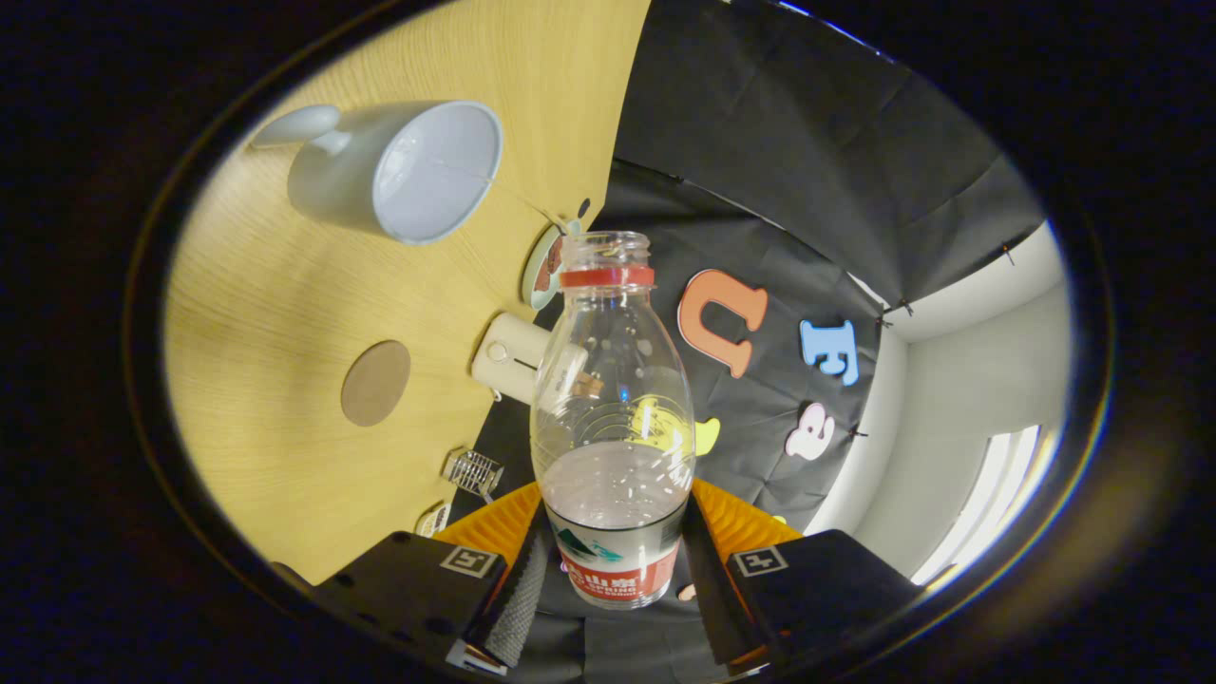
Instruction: Take the bottle from table, then pour the juice into the cup, finally place the bottle on the coaster
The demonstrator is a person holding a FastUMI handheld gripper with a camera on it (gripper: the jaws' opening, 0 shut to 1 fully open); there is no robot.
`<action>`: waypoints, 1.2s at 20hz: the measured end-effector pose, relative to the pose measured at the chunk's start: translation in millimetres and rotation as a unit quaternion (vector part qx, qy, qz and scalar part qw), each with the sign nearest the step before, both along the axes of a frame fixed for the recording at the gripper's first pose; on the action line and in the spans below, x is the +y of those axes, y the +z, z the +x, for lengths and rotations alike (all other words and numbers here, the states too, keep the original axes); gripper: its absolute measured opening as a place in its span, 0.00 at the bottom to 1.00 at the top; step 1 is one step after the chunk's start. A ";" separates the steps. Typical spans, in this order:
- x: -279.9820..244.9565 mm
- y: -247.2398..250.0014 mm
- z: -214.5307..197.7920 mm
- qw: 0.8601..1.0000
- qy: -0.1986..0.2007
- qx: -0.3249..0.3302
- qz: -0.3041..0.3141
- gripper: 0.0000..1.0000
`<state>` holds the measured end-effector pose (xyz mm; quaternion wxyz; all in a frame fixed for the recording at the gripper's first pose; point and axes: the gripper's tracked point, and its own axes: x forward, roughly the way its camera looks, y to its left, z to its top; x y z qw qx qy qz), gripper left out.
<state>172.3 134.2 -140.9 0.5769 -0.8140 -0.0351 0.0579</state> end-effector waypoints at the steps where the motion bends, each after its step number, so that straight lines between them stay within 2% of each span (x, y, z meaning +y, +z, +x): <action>1: 0.5 -0.6 0.4 1.000 0.000 0.000 -0.002 0.75; 15: 4.5 11.3 -4.8 1.000 0.000 0.001 -0.011 0.75; 24: -7.8 14.2 -10.7 0.998 -0.021 0.023 0.054 0.75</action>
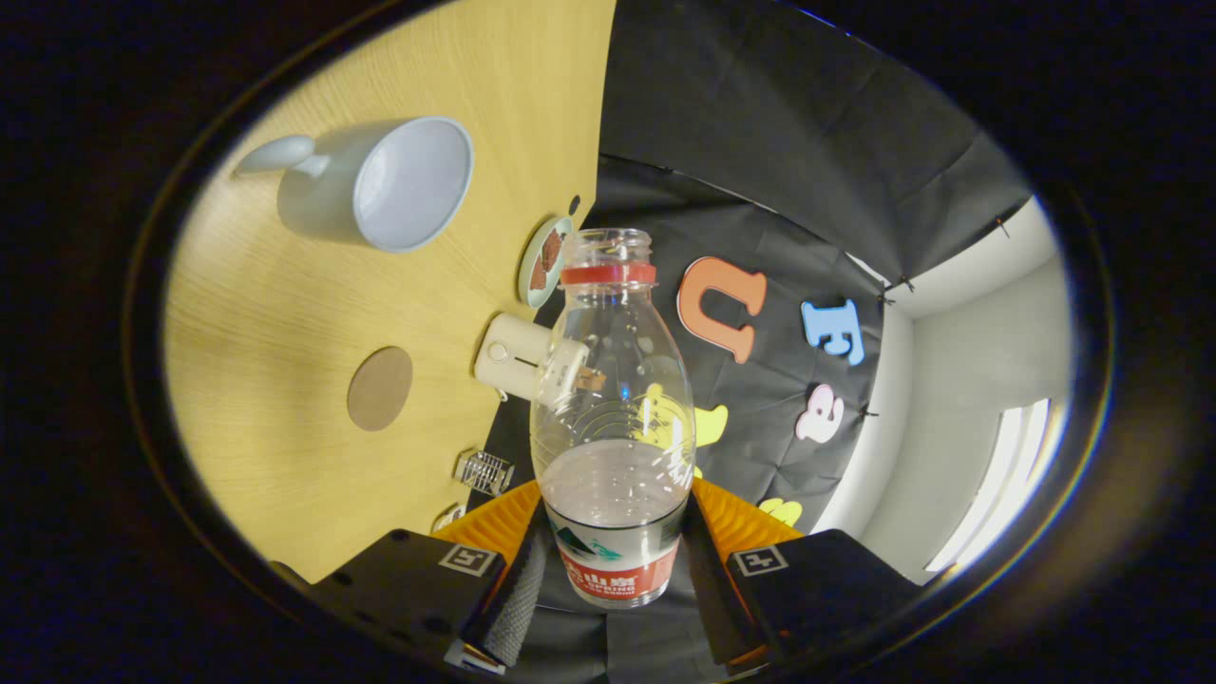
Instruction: Take the bottle from table, then pour the juice into the cup, finally place the bottle on the coaster
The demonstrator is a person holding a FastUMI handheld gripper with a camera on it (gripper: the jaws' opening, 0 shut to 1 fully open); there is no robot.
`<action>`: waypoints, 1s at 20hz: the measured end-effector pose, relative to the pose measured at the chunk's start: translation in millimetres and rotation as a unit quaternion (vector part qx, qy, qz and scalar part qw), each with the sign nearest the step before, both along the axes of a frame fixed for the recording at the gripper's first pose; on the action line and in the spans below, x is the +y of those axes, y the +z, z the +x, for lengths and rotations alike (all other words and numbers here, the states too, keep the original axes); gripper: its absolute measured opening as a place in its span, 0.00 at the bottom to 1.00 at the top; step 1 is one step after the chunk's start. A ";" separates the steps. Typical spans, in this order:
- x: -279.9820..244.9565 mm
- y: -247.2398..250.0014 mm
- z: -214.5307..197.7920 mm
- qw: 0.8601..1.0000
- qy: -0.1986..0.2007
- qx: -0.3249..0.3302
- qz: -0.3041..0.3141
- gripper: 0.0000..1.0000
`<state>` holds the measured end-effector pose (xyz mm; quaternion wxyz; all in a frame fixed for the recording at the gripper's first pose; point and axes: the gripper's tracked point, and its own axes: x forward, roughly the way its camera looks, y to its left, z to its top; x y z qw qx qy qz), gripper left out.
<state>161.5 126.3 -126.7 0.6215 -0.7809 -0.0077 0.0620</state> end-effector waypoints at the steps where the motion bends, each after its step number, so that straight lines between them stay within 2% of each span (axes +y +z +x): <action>1: -1.0 -1.8 -0.2 1.000 -0.005 0.008 0.021 0.75; 7: -0.4 -7.9 -9.6 0.985 -0.034 0.042 0.163 0.76; 11: -7.2 -7.1 -13.5 0.963 -0.051 0.069 0.254 0.76; 15: -15.7 9.0 -16.4 0.924 -0.067 0.085 0.366 0.76; 18: -19.6 25.6 -11.1 0.882 -0.064 0.091 0.458 0.76; 20: -21.4 40.3 -6.0 0.848 -0.062 0.091 0.518 0.76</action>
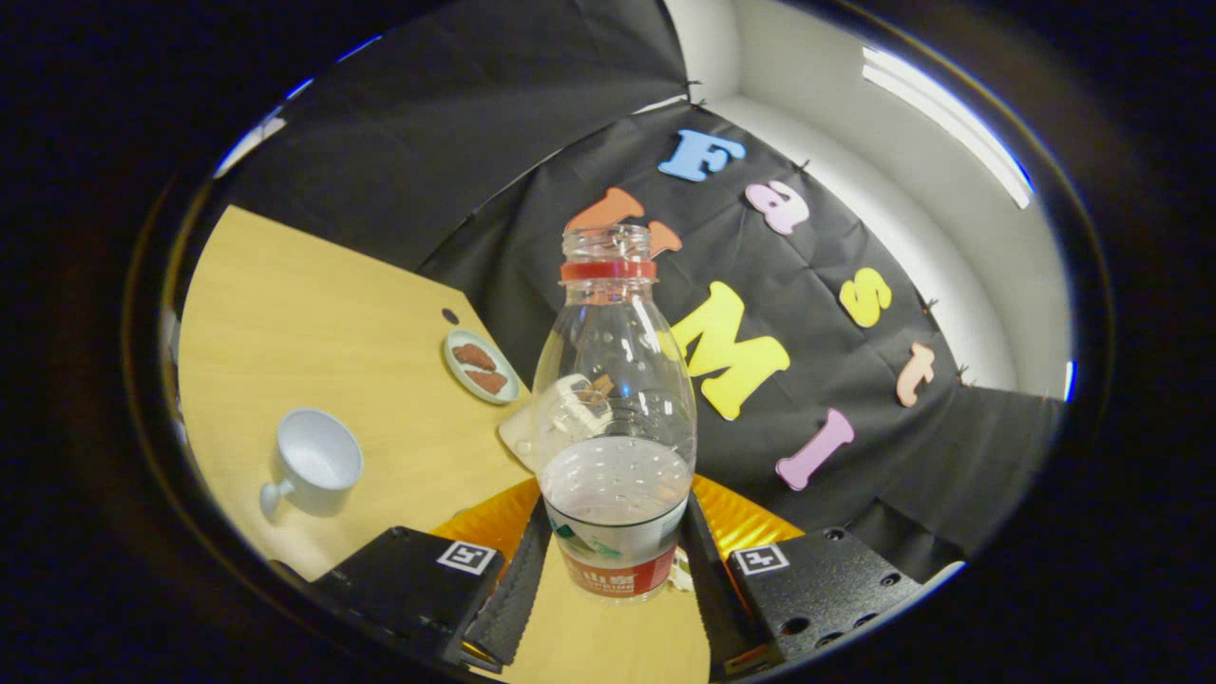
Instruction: Take the bottle from table, then pour the juice into the cup, finally place the bottle on the coaster
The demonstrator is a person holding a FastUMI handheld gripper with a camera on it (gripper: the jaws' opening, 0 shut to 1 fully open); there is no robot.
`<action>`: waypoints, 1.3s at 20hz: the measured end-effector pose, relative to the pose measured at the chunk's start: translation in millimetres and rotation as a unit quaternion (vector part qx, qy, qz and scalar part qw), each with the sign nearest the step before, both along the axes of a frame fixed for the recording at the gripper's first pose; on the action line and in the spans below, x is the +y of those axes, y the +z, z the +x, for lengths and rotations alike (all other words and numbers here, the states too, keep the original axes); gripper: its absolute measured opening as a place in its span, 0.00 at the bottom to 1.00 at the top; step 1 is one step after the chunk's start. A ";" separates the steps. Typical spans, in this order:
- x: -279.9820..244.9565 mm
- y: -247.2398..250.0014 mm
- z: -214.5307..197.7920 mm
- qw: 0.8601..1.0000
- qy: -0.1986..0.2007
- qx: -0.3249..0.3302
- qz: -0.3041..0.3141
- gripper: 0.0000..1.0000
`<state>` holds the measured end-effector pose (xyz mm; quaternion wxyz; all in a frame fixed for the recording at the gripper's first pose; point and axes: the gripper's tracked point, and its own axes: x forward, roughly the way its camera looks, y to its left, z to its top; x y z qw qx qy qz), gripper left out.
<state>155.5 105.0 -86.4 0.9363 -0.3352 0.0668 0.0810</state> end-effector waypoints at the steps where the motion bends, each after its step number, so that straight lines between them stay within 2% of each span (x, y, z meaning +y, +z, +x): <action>1: -2.0 9.3 3.8 0.999 -0.003 -0.003 0.032 0.76; 4: -10.1 34.6 17.6 0.992 -0.014 -0.022 0.120 0.76; 7: -14.6 44.8 38.9 0.979 -0.017 -0.029 0.203 0.76; 9: -12.2 42.8 51.1 0.966 -0.016 -0.015 0.257 0.76; 12: -10.7 33.1 66.5 0.940 -0.022 0.014 0.341 0.76; 16: -12.4 0.3 97.6 0.936 -0.040 0.025 0.350 0.76; 19: -11.6 -28.6 106.7 0.939 -0.046 0.023 0.340 0.76; 26: -4.4 -104.7 125.7 0.937 -0.065 0.059 0.339 0.76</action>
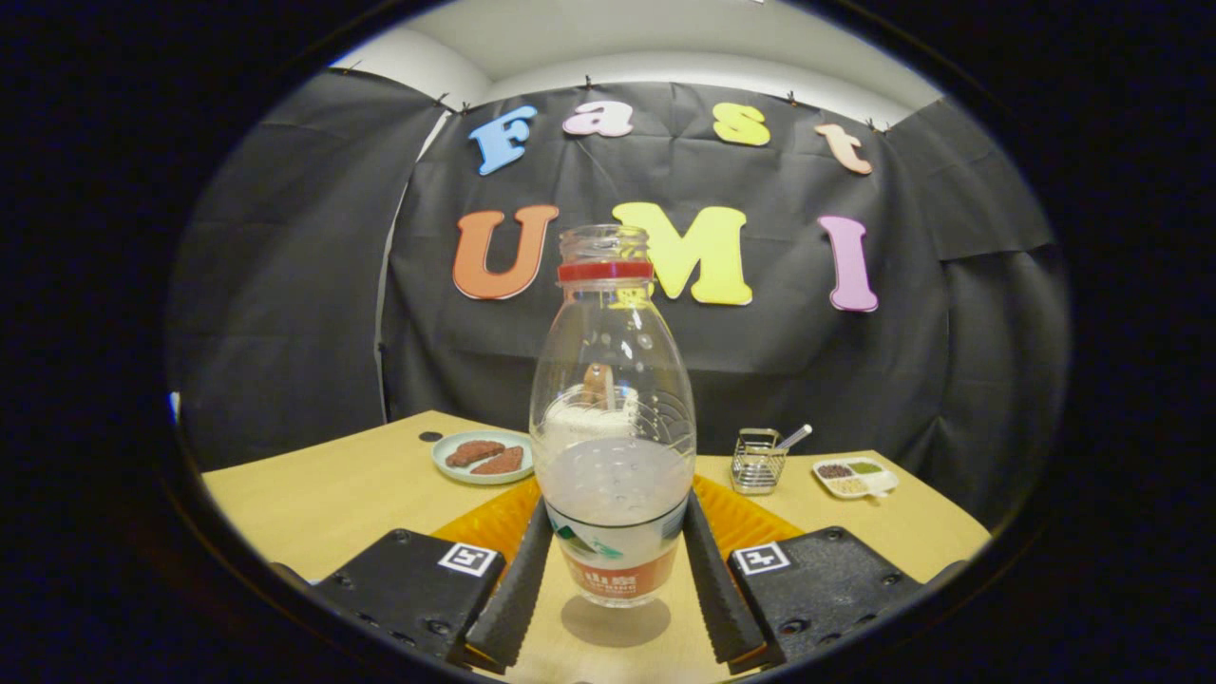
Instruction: Take the bottle from table, then pour the juice into the cup, finally place the bottle on the coaster
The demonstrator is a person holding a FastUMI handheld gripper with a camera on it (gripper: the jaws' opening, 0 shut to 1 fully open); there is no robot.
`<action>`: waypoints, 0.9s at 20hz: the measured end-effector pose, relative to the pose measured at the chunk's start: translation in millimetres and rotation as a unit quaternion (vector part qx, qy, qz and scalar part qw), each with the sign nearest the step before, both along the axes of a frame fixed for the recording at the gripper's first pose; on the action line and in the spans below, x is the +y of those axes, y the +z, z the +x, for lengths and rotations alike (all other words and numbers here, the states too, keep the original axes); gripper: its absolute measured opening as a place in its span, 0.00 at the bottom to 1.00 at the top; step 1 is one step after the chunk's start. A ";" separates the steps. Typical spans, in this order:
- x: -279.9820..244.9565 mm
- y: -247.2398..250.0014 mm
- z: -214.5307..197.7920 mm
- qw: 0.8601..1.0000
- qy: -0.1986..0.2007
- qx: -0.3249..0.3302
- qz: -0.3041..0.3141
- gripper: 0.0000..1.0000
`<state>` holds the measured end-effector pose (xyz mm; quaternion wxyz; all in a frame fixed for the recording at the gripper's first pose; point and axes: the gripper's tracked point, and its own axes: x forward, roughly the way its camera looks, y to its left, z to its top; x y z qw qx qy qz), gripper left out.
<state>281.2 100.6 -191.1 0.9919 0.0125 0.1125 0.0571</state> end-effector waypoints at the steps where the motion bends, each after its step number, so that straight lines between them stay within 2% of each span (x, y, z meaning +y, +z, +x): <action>1: -0.2 -10.4 -0.3 1.000 0.001 0.009 0.001 0.76; 9: -6.4 -80.7 10.0 0.997 -0.002 0.071 0.014 0.76; 18: -5.0 -85.7 9.8 0.998 -0.002 0.065 0.009 0.80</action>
